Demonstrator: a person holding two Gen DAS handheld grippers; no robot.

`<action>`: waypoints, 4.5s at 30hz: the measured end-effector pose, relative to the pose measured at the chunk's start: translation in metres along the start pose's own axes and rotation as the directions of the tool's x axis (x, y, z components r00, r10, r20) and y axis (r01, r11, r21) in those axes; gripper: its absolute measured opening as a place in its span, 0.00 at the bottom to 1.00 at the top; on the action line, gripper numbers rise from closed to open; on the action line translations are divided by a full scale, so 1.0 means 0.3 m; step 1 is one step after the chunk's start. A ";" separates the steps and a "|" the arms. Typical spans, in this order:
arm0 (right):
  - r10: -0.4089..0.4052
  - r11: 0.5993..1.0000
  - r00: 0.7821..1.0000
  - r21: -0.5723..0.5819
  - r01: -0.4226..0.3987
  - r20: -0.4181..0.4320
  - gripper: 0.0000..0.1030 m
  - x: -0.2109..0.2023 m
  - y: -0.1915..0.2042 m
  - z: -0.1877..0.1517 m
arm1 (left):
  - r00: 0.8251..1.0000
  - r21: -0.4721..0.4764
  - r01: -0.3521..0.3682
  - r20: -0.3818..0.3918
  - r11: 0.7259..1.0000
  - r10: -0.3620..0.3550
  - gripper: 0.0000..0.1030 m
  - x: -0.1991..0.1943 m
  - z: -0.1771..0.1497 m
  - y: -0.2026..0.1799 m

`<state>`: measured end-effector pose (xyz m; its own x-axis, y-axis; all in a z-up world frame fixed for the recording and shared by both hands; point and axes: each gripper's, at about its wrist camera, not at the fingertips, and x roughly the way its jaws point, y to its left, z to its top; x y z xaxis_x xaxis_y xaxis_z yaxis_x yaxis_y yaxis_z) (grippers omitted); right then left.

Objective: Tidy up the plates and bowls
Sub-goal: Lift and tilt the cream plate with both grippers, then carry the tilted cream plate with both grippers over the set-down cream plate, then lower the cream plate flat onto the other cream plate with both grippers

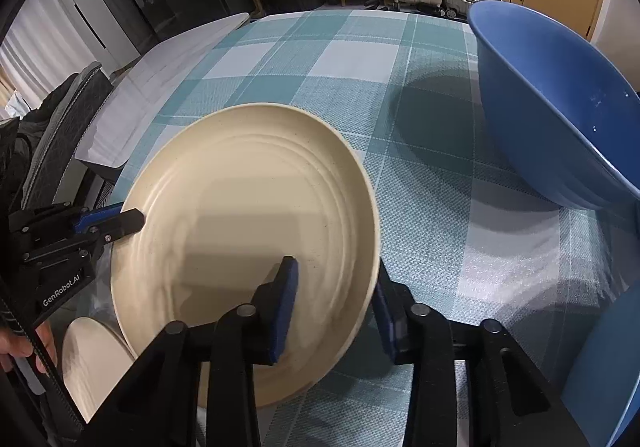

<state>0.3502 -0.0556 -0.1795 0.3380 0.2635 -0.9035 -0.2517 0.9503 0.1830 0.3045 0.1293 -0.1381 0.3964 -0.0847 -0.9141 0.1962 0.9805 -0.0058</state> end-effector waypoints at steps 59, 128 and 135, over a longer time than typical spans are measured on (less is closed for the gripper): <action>0.218 0.947 0.975 0.233 -0.222 0.041 0.07 -0.034 -0.141 0.021 | 0.968 -0.194 0.190 -0.129 0.962 -0.217 0.11 -0.005 0.028 0.090; 0.332 0.931 0.932 0.111 -0.348 0.143 0.07 -0.402 0.164 -0.380 | 0.987 -0.275 0.134 -0.049 0.952 -0.153 0.14 -0.372 -0.493 0.097; 0.316 0.939 0.939 0.094 -0.330 0.137 0.07 -0.391 0.187 -0.433 | 0.987 -0.273 0.129 -0.059 0.953 -0.150 0.15 -0.351 -0.537 0.097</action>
<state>0.1785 -0.0546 -0.1135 0.3623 0.5707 -0.7369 -0.2631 0.8211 0.5065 0.1239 0.1953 -0.1073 0.3093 -0.2204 -0.9251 -0.0066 0.9722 -0.2339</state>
